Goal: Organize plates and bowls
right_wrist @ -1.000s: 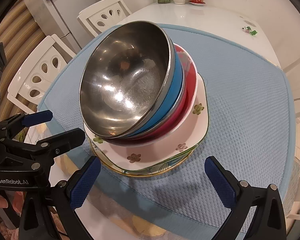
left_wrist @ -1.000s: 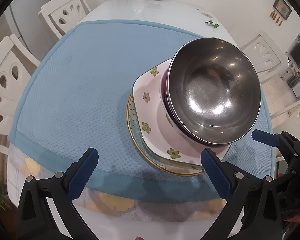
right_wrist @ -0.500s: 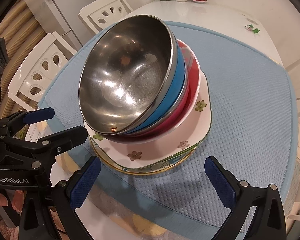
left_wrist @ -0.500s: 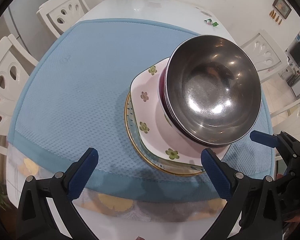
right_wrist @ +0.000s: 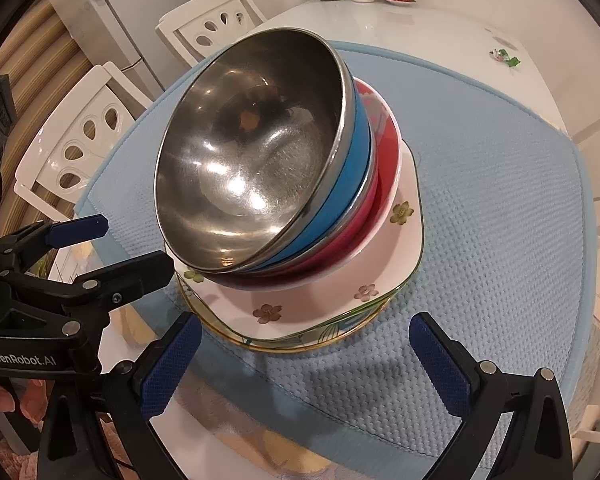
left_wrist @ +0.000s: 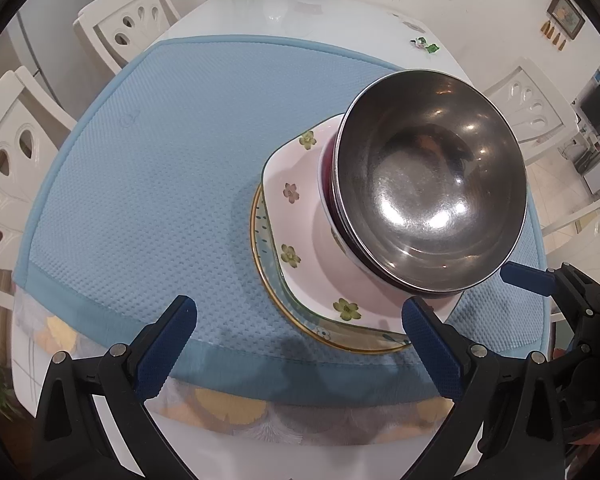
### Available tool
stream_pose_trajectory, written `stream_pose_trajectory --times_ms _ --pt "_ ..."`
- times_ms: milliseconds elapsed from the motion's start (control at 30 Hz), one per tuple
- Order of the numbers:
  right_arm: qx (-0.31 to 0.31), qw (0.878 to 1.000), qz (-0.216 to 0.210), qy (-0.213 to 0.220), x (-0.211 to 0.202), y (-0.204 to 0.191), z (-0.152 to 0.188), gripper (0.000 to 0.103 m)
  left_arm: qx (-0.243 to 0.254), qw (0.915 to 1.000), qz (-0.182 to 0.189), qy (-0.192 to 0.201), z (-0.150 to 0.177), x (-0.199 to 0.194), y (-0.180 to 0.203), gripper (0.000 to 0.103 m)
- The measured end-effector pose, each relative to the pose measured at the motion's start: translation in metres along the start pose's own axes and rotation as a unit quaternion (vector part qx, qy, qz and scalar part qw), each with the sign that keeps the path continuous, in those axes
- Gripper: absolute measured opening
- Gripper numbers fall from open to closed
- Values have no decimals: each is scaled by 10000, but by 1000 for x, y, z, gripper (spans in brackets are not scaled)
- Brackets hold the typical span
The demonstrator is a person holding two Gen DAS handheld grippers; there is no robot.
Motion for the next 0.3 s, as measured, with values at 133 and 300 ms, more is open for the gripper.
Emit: stream_pose_trajectory --times_ms 133,300 --pt "30 10000 16 -10 0 2 0 103 19 10000 15 -8 0 1 1 102" --pt "75 10000 13 -21 1 5 1 103 12 9999 116 74 -1 -2 3 102"
Point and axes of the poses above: each gripper's, at about its wrist camera, not at the fingertips, and x roughly the way its jaws point, y to its right, z to its underside, the point moved 8 cm from there along x, roughly the way its jaws point, and after that the axes turned 1 degree about x, right-handed, at the moved point
